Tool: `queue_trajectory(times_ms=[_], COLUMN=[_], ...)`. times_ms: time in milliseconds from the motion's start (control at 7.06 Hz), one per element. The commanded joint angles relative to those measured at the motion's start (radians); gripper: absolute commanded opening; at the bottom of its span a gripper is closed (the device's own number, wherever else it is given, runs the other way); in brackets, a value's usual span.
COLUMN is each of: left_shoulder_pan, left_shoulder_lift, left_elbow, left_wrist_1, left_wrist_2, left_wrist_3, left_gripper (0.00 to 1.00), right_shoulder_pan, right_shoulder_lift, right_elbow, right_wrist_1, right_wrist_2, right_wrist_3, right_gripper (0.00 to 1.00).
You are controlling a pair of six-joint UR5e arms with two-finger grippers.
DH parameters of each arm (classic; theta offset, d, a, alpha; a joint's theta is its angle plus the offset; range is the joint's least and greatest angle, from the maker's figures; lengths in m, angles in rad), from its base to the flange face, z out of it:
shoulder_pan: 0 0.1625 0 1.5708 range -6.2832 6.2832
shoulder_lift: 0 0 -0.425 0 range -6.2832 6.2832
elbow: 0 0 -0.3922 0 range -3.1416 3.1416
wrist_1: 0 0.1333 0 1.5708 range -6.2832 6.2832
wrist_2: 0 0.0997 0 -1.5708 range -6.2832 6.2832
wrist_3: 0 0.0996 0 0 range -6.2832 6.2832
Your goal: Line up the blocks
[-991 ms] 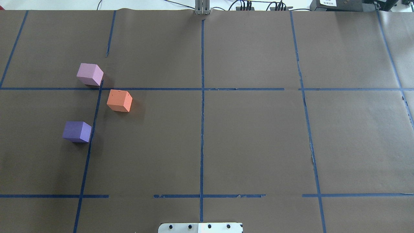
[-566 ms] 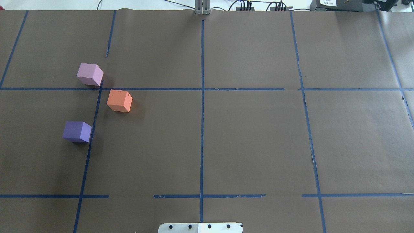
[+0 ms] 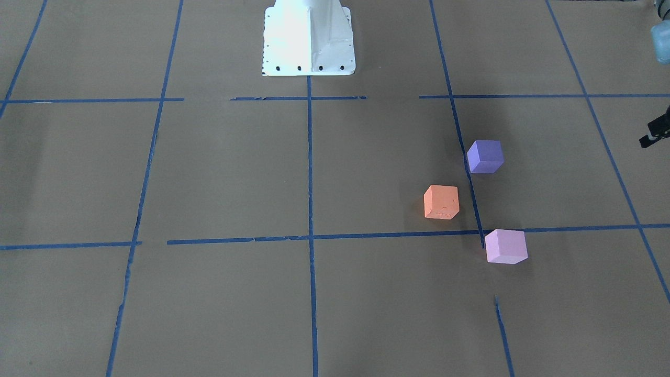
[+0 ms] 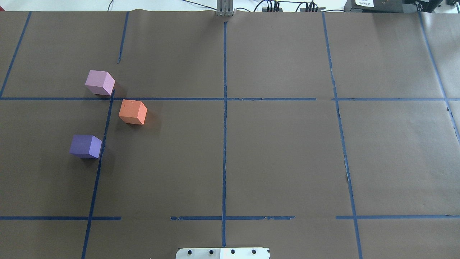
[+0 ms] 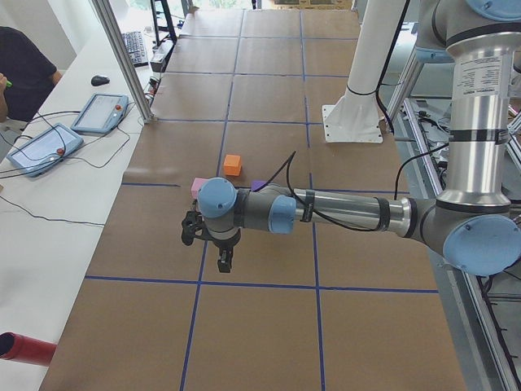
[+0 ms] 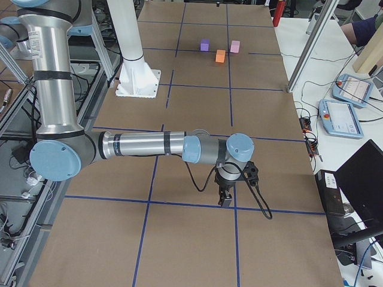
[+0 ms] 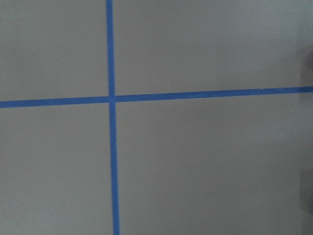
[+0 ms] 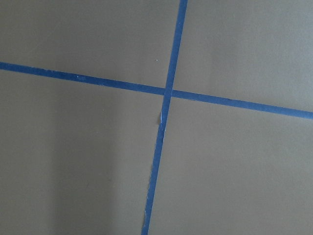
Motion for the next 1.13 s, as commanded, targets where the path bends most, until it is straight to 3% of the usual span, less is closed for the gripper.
queue_trajectory(times_ms=[0,425,991], left_shoulder_pan=[0.138,0.360,0.476], left_shoulder_lift=[-0.143,-0.322,-0.399], left_elbow=[-0.009,0.017,0.091], left_wrist_1=[0.000,-0.009,-0.075], left_wrist_2=[0.017,0.026,0.103], left_wrist_3=[-0.165,-0.391,-0.485], left_gripper=[1.00,1.00,0.99], right_shoulder_pan=[0.000,0.000,0.000], right_shoulder_lift=[0.000,0.000,0.000], right_elbow=[0.000,0.000,0.000], right_wrist_1=[0.000,0.000,0.000], right_wrist_2=[0.000,0.000,0.000], right_wrist_3=[0.000,0.000,0.000], right_gripper=[1.00,1.00,1.00])
